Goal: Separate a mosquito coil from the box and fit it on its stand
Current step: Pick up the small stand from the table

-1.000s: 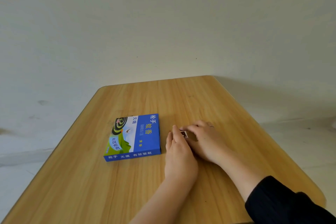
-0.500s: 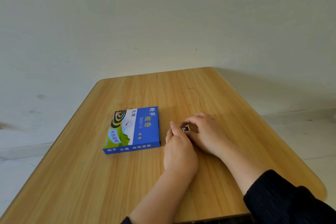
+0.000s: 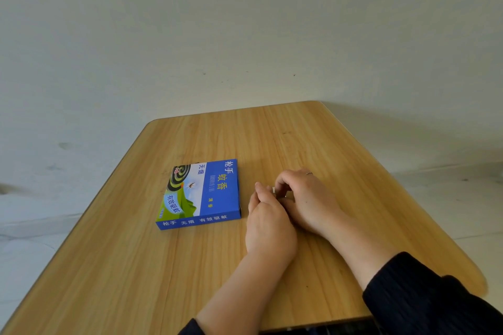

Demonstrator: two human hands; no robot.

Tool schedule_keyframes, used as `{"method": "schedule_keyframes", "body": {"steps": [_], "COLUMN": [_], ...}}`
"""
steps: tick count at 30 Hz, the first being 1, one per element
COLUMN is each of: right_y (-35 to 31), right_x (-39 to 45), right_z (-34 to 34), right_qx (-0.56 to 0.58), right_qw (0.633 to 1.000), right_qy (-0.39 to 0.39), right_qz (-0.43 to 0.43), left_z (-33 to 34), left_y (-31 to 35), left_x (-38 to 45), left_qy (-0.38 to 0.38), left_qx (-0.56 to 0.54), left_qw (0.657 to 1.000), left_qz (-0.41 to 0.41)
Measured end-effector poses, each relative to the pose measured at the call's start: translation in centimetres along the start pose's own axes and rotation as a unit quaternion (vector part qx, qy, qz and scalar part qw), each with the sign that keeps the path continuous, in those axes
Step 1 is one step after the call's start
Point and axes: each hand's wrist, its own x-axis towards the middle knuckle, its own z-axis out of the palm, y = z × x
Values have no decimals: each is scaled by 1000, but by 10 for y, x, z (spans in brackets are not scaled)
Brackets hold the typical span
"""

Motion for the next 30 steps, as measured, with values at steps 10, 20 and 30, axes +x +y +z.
{"method": "schedule_keyframes", "body": {"steps": [10, 20, 30], "right_y": [11, 3, -80], "right_x": [0, -8, 9], "right_z": [-3, -15, 19], "right_qx": [30, 54, 142], "right_qw": [999, 995, 981], "right_qy": [13, 65, 1], "right_qz": [33, 46, 134], "left_z": [3, -13, -79], "left_y": [-3, 0, -50], "left_x": [-1, -10, -4], "left_qy": [21, 76, 284], "left_qx": [-10, -161, -128], "left_qw": [999, 981, 950], "left_qz": [25, 78, -11]}}
